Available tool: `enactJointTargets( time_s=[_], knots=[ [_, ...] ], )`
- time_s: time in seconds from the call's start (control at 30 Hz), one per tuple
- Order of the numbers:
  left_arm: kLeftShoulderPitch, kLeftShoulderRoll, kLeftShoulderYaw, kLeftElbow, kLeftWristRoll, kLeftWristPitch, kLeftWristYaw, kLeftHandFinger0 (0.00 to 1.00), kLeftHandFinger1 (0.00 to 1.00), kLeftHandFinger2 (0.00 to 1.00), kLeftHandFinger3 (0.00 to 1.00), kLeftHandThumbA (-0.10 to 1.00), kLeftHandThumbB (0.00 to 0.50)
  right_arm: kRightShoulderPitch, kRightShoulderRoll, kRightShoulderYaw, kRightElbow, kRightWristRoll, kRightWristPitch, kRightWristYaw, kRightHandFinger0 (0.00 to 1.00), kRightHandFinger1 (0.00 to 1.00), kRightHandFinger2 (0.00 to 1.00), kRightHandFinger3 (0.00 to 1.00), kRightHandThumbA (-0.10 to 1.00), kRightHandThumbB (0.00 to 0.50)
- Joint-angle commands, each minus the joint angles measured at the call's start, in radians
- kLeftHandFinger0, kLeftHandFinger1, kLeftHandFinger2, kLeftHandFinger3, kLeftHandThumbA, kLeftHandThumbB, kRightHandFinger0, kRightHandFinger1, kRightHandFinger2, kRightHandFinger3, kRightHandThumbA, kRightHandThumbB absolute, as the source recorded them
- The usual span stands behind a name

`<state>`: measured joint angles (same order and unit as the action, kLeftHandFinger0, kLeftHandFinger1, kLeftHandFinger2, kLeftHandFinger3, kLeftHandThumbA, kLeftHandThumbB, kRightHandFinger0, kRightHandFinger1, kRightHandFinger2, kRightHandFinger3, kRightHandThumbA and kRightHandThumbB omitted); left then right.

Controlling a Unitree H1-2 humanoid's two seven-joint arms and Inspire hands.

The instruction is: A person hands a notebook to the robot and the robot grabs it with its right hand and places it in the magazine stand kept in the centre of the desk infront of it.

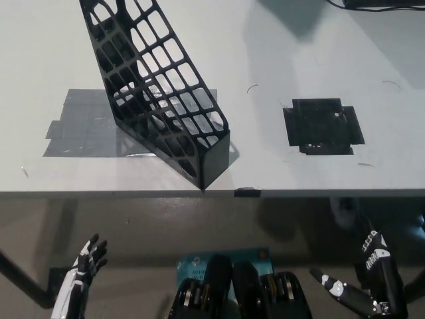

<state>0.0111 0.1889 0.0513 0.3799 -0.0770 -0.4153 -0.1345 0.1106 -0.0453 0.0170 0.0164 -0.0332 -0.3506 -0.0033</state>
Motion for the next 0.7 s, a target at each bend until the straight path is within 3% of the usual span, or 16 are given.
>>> enactJointTargets(
  time_s=[0.0,0.03,0.07,0.1,0.3,0.33,0.37,0.43,0.47,0.5,0.57,0.67],
  knots=[
    [-0.011,0.002,0.013,-0.042,-0.109,-0.055,-0.061,0.72,0.85,0.83,0.86,1.00,0.500,-0.021,0.010,-0.010,-0.023,-0.011,-0.095,-0.017,1.00,1.00,1.00,1.00,1.00,0.368],
    [-0.017,-0.001,0.023,-0.038,-0.108,-0.055,-0.049,0.45,0.54,0.57,0.57,1.00,0.500,-0.023,0.010,-0.011,-0.020,-0.011,-0.095,-0.018,1.00,1.00,1.00,1.00,1.00,0.373],
    [-0.026,-0.002,0.038,-0.034,-0.106,-0.055,-0.054,0.25,0.30,0.34,0.35,1.00,0.500,-0.026,0.009,-0.013,-0.016,-0.016,-0.099,-0.020,1.00,1.00,1.00,1.00,1.00,0.368],
    [-0.030,-0.007,0.047,-0.035,-0.147,-0.055,-0.071,0.01,0.01,0.02,0.03,1.00,0.500,-0.027,0.008,-0.014,-0.013,-0.015,-0.104,-0.019,1.00,1.00,1.00,1.00,1.00,0.366],
    [-0.020,-0.015,0.054,-0.071,-0.153,-0.053,-0.050,0.00,0.00,0.00,0.00,1.00,0.500,-0.020,0.016,-0.018,-0.029,-0.025,-0.096,-0.029,1.00,1.00,1.00,1.00,1.00,0.378],
    [-0.022,-0.012,0.057,-0.065,-0.153,-0.055,-0.063,0.07,0.05,0.06,0.10,1.00,0.500,-0.018,0.016,-0.017,-0.030,-0.026,-0.102,-0.031,1.00,1.00,1.00,1.00,1.00,0.370],
    [-0.029,-0.003,0.053,-0.050,-0.161,-0.055,-0.082,0.25,0.25,0.27,0.31,1.00,0.500,-0.016,0.018,-0.019,-0.036,-0.031,-0.103,-0.035,1.00,1.00,1.00,1.00,1.00,0.375],
    [-0.031,0.004,0.040,-0.037,-0.209,-0.048,-0.122,0.66,0.73,0.81,0.90,1.00,0.500,-0.012,0.020,-0.021,-0.062,-0.038,-0.094,-0.040,1.00,1.00,1.00,1.00,1.00,0.383],
    [-0.032,0.005,0.036,-0.037,-0.217,-0.043,-0.135,0.72,0.81,0.89,0.98,1.00,0.500,-0.010,0.021,-0.022,-0.075,-0.037,-0.088,-0.041,1.00,1.00,1.00,1.00,1.00,0.384],
    [-0.026,0.010,0.030,-0.045,-0.205,-0.033,-0.137,0.94,1.00,1.00,1.00,1.00,0.500,-0.012,0.023,-0.024,-0.099,-0.033,-0.092,-0.043,1.00,1.00,1.00,1.00,1.00,0.376],
    [-0.010,0.017,0.025,-0.062,-0.184,-0.022,-0.133,1.00,1.00,1.00,1.00,1.00,0.500,-0.012,0.028,-0.027,-0.136,-0.042,-0.093,-0.049,1.00,1.00,1.00,1.00,1.00,0.379],
    [0.026,0.026,0.028,-0.080,-0.184,-0.030,-0.141,1.00,1.00,1.00,1.00,1.00,0.500,-0.017,0.028,-0.033,-0.238,-0.074,-0.034,-0.053,1.00,1.00,1.00,1.00,1.00,0.395]
  ],
)
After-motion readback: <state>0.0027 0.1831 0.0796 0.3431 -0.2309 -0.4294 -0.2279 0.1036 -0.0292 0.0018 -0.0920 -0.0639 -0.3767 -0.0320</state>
